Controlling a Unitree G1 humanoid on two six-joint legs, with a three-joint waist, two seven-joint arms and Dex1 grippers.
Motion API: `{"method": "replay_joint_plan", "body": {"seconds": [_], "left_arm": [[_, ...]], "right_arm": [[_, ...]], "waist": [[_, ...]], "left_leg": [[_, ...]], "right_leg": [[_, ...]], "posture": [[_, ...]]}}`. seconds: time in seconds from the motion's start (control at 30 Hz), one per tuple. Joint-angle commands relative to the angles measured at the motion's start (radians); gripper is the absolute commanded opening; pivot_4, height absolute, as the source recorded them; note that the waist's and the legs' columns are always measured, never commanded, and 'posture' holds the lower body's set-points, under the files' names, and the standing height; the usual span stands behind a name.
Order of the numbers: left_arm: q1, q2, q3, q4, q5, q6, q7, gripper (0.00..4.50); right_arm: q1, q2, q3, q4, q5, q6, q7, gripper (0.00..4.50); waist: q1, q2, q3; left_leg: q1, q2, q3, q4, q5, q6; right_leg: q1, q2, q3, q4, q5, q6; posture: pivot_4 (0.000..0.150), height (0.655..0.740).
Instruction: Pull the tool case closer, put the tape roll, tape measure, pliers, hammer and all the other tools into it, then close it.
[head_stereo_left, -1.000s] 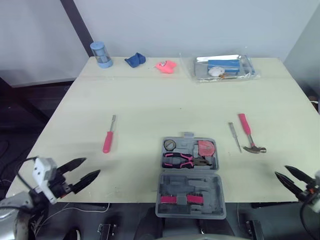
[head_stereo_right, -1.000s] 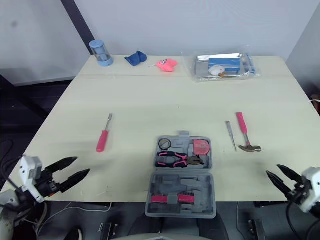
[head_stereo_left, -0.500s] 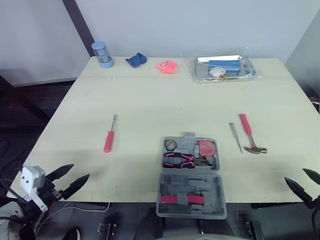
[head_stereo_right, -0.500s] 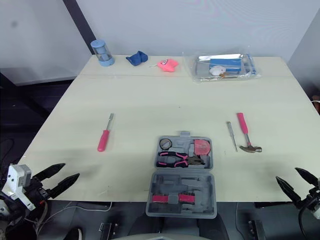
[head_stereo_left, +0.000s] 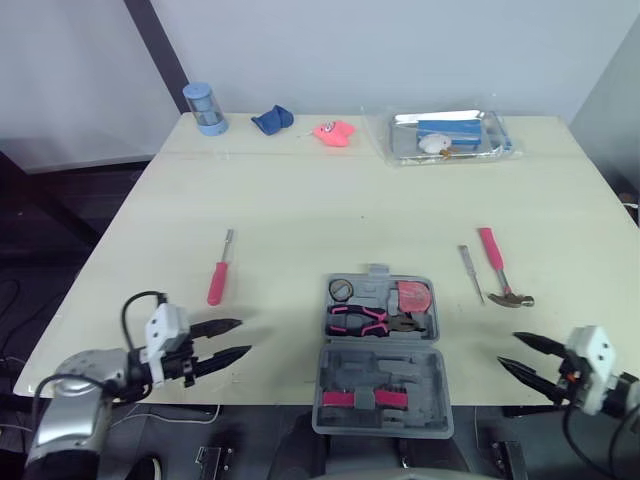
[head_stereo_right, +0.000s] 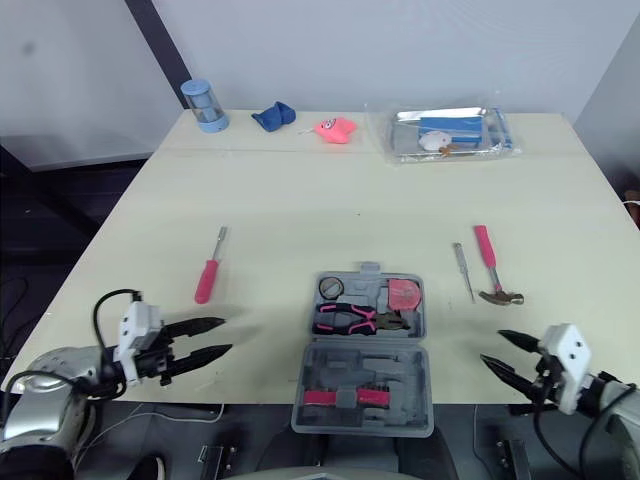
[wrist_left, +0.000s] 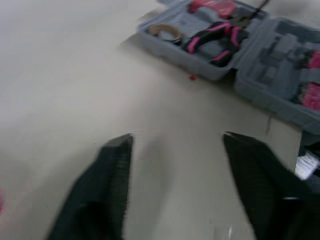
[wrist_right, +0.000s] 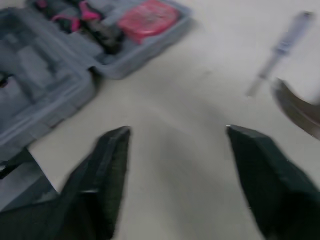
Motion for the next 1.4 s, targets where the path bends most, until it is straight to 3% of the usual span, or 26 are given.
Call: {"method": "replay_joint_plan", "body": {"seconds": [0.03,0.1,0.13,0.57,1.4], "left_arm": [[-0.045,0.001,-0.063,0.018,0.029,-0.036,-0.041,1.06],[-0.073,-0.006,-0.102,0.029,0.042,-0.041,-0.055,0.17],[-0.085,-0.008,-0.123,0.036,0.054,-0.05,-0.064,0.0],[-0.201,-0.044,-0.274,0.115,0.134,-0.093,-0.09,0.0],[-0.318,-0.106,-0.369,0.184,0.23,-0.115,-0.013,0.0]], "right_arm": [[-0.046,-0.013,0.059,0.012,-0.055,-0.043,0.008,1.43],[-0.082,-0.013,0.095,0.023,-0.079,-0.047,0.007,0.52],[-0.102,-0.014,0.116,0.032,-0.096,-0.052,0.007,0.02],[-0.266,0.004,0.318,0.059,-0.199,-0.037,0.012,0.02],[-0.303,-0.025,0.38,0.044,-0.224,-0.021,0.019,0.02]], "waist": [[0.0,0.0,0.0],[-0.001,0.0,0.0],[-0.001,0.0,0.0],[0.0,0.0,0.0],[0.0,0.0,0.0]], "left_leg": [[0.0,0.0,0.0,0.0,0.0,0.0],[0.0,0.0,0.0,0.0,0.0,0.0],[0.0,0.0,0.0,0.0,0.0,0.0],[-0.001,0.0,-0.001,0.001,0.0,0.0],[-0.001,-0.001,-0.003,0.002,0.0,0.0]], "right_leg": [[0.0,0.0,0.0,0.0,0.0,0.0],[0.0,0.0,0.0,0.0,0.0,0.0],[0.0,0.0,0.0,0.0,0.0,0.0],[0.0,0.0,-0.001,0.0,0.0,0.001],[0.0,0.0,-0.002,0.001,0.001,0.001]], "posture": [[0.15,0.74],[0.15,0.74],[0.15,0.74],[0.15,0.74],[0.15,0.74]]}}
